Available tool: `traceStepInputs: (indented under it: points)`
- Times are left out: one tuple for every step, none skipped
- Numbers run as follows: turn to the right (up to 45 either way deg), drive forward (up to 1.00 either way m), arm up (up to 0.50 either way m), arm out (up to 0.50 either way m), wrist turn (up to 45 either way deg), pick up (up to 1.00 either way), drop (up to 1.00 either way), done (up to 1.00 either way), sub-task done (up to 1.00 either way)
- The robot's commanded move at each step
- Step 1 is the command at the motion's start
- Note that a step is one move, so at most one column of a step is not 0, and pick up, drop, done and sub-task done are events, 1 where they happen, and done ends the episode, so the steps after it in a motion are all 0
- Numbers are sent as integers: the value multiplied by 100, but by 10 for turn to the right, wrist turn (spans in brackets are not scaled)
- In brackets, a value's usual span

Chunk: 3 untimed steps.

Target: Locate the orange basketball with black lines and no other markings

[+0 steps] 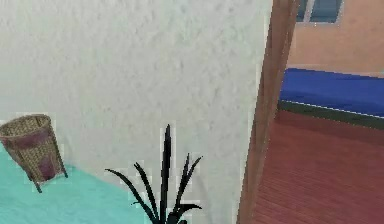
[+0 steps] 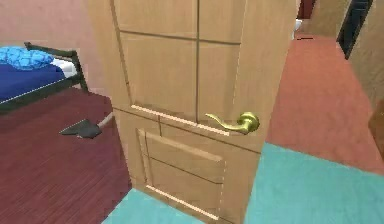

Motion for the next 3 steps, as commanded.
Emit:
traceStepInputs:
  points:
    - [360, 0, 0, 0, 0, 0, 0, 0, 0]
    - [0, 75, 0, 0, 0, 0, 0, 0, 0]
    - [-60, 0, 0, 0, 0, 0, 0, 0, 0]
